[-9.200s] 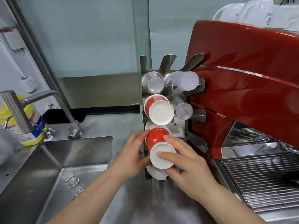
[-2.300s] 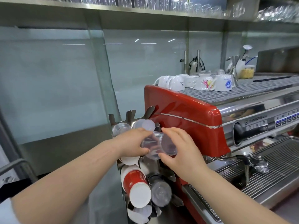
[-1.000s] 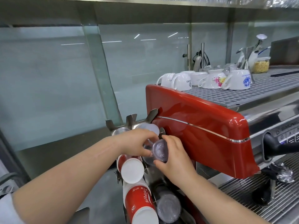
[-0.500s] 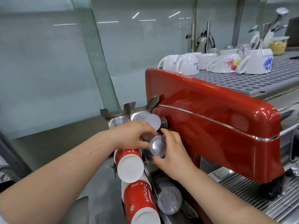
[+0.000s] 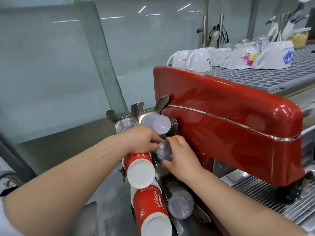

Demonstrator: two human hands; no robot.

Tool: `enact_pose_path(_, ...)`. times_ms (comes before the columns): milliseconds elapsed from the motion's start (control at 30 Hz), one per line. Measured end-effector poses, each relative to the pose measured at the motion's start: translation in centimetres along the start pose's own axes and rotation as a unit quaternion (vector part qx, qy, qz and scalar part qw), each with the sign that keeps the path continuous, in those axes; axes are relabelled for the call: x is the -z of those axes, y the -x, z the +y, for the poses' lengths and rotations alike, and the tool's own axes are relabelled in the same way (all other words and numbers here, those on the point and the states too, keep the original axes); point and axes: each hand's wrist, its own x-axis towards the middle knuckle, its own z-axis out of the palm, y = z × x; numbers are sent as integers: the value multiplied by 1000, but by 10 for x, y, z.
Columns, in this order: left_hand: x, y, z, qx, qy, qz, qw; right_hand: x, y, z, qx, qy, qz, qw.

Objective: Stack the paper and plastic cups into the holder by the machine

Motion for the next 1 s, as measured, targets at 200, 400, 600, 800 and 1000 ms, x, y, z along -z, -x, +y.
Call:
enact_pose_path(200, 2, -6, 5, 15, -43, -72, 996, 0, -5, 1, 22, 60, -32, 997)
enact_pose_path(400, 5, -4, 7, 21, -37, -104, 994, 0, -9, -3, 27, 114, -59, 991)
enact_pose_path(600, 11, 3, 8, 40, -10, -98, 994, 7, -5, -7, 18, 129, -89, 988)
enact_pose_path(800, 21, 22, 9, 73, 28, -78, 994, 28, -3, -16, 7, 160, -146, 976)
enact_pose_path(1000, 38, 44, 15, 72, -10, -74, 995, 60, -11, -42, 10, 225, -263, 938)
